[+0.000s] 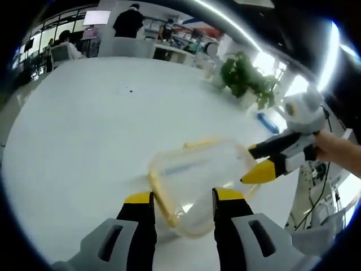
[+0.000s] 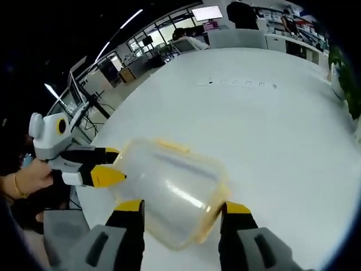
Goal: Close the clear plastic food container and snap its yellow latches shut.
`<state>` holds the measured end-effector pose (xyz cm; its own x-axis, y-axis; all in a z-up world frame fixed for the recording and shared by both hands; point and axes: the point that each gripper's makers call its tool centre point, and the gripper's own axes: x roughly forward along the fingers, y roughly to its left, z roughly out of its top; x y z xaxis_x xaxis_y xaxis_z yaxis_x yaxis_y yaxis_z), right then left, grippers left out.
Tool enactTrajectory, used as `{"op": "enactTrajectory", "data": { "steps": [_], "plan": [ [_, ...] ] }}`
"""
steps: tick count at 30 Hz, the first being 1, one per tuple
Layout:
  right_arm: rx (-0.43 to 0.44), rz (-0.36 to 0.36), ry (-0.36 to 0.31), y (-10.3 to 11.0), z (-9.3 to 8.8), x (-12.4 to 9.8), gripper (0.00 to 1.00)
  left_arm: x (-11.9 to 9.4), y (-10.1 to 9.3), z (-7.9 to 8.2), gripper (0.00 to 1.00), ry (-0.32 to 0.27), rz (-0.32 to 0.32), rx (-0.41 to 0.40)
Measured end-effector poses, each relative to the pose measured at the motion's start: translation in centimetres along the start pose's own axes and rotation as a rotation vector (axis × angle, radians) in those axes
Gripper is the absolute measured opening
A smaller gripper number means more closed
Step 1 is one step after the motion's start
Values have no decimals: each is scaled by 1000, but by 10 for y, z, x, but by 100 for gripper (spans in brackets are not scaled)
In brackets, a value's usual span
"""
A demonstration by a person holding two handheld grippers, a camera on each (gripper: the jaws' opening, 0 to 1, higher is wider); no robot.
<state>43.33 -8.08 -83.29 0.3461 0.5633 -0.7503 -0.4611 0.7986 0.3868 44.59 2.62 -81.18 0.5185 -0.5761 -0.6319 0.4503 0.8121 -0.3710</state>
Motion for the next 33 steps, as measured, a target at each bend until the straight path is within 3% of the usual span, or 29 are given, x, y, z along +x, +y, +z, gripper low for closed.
{"op": "enactTrajectory", "data": {
  "steps": [5, 6, 15, 26, 33],
  "plan": [
    [18, 8, -2, 0, 1, 2, 49, 7, 4, -4, 37, -11, 16, -10],
    [54, 53, -40, 7, 7, 6, 48, 6, 6, -5, 37, -10, 27, -7],
    [49, 21, -43, 3, 7, -2, 47, 6, 8, -4, 37, -6, 33, -6],
    [60, -13, -68, 4, 16, 9, 49, 3, 17, 0, 37, -27, 51, -14],
    [63, -21, -74, 9, 25, 19, 49, 1, 32, 6, 38, -37, 58, -13]
  ]
}}
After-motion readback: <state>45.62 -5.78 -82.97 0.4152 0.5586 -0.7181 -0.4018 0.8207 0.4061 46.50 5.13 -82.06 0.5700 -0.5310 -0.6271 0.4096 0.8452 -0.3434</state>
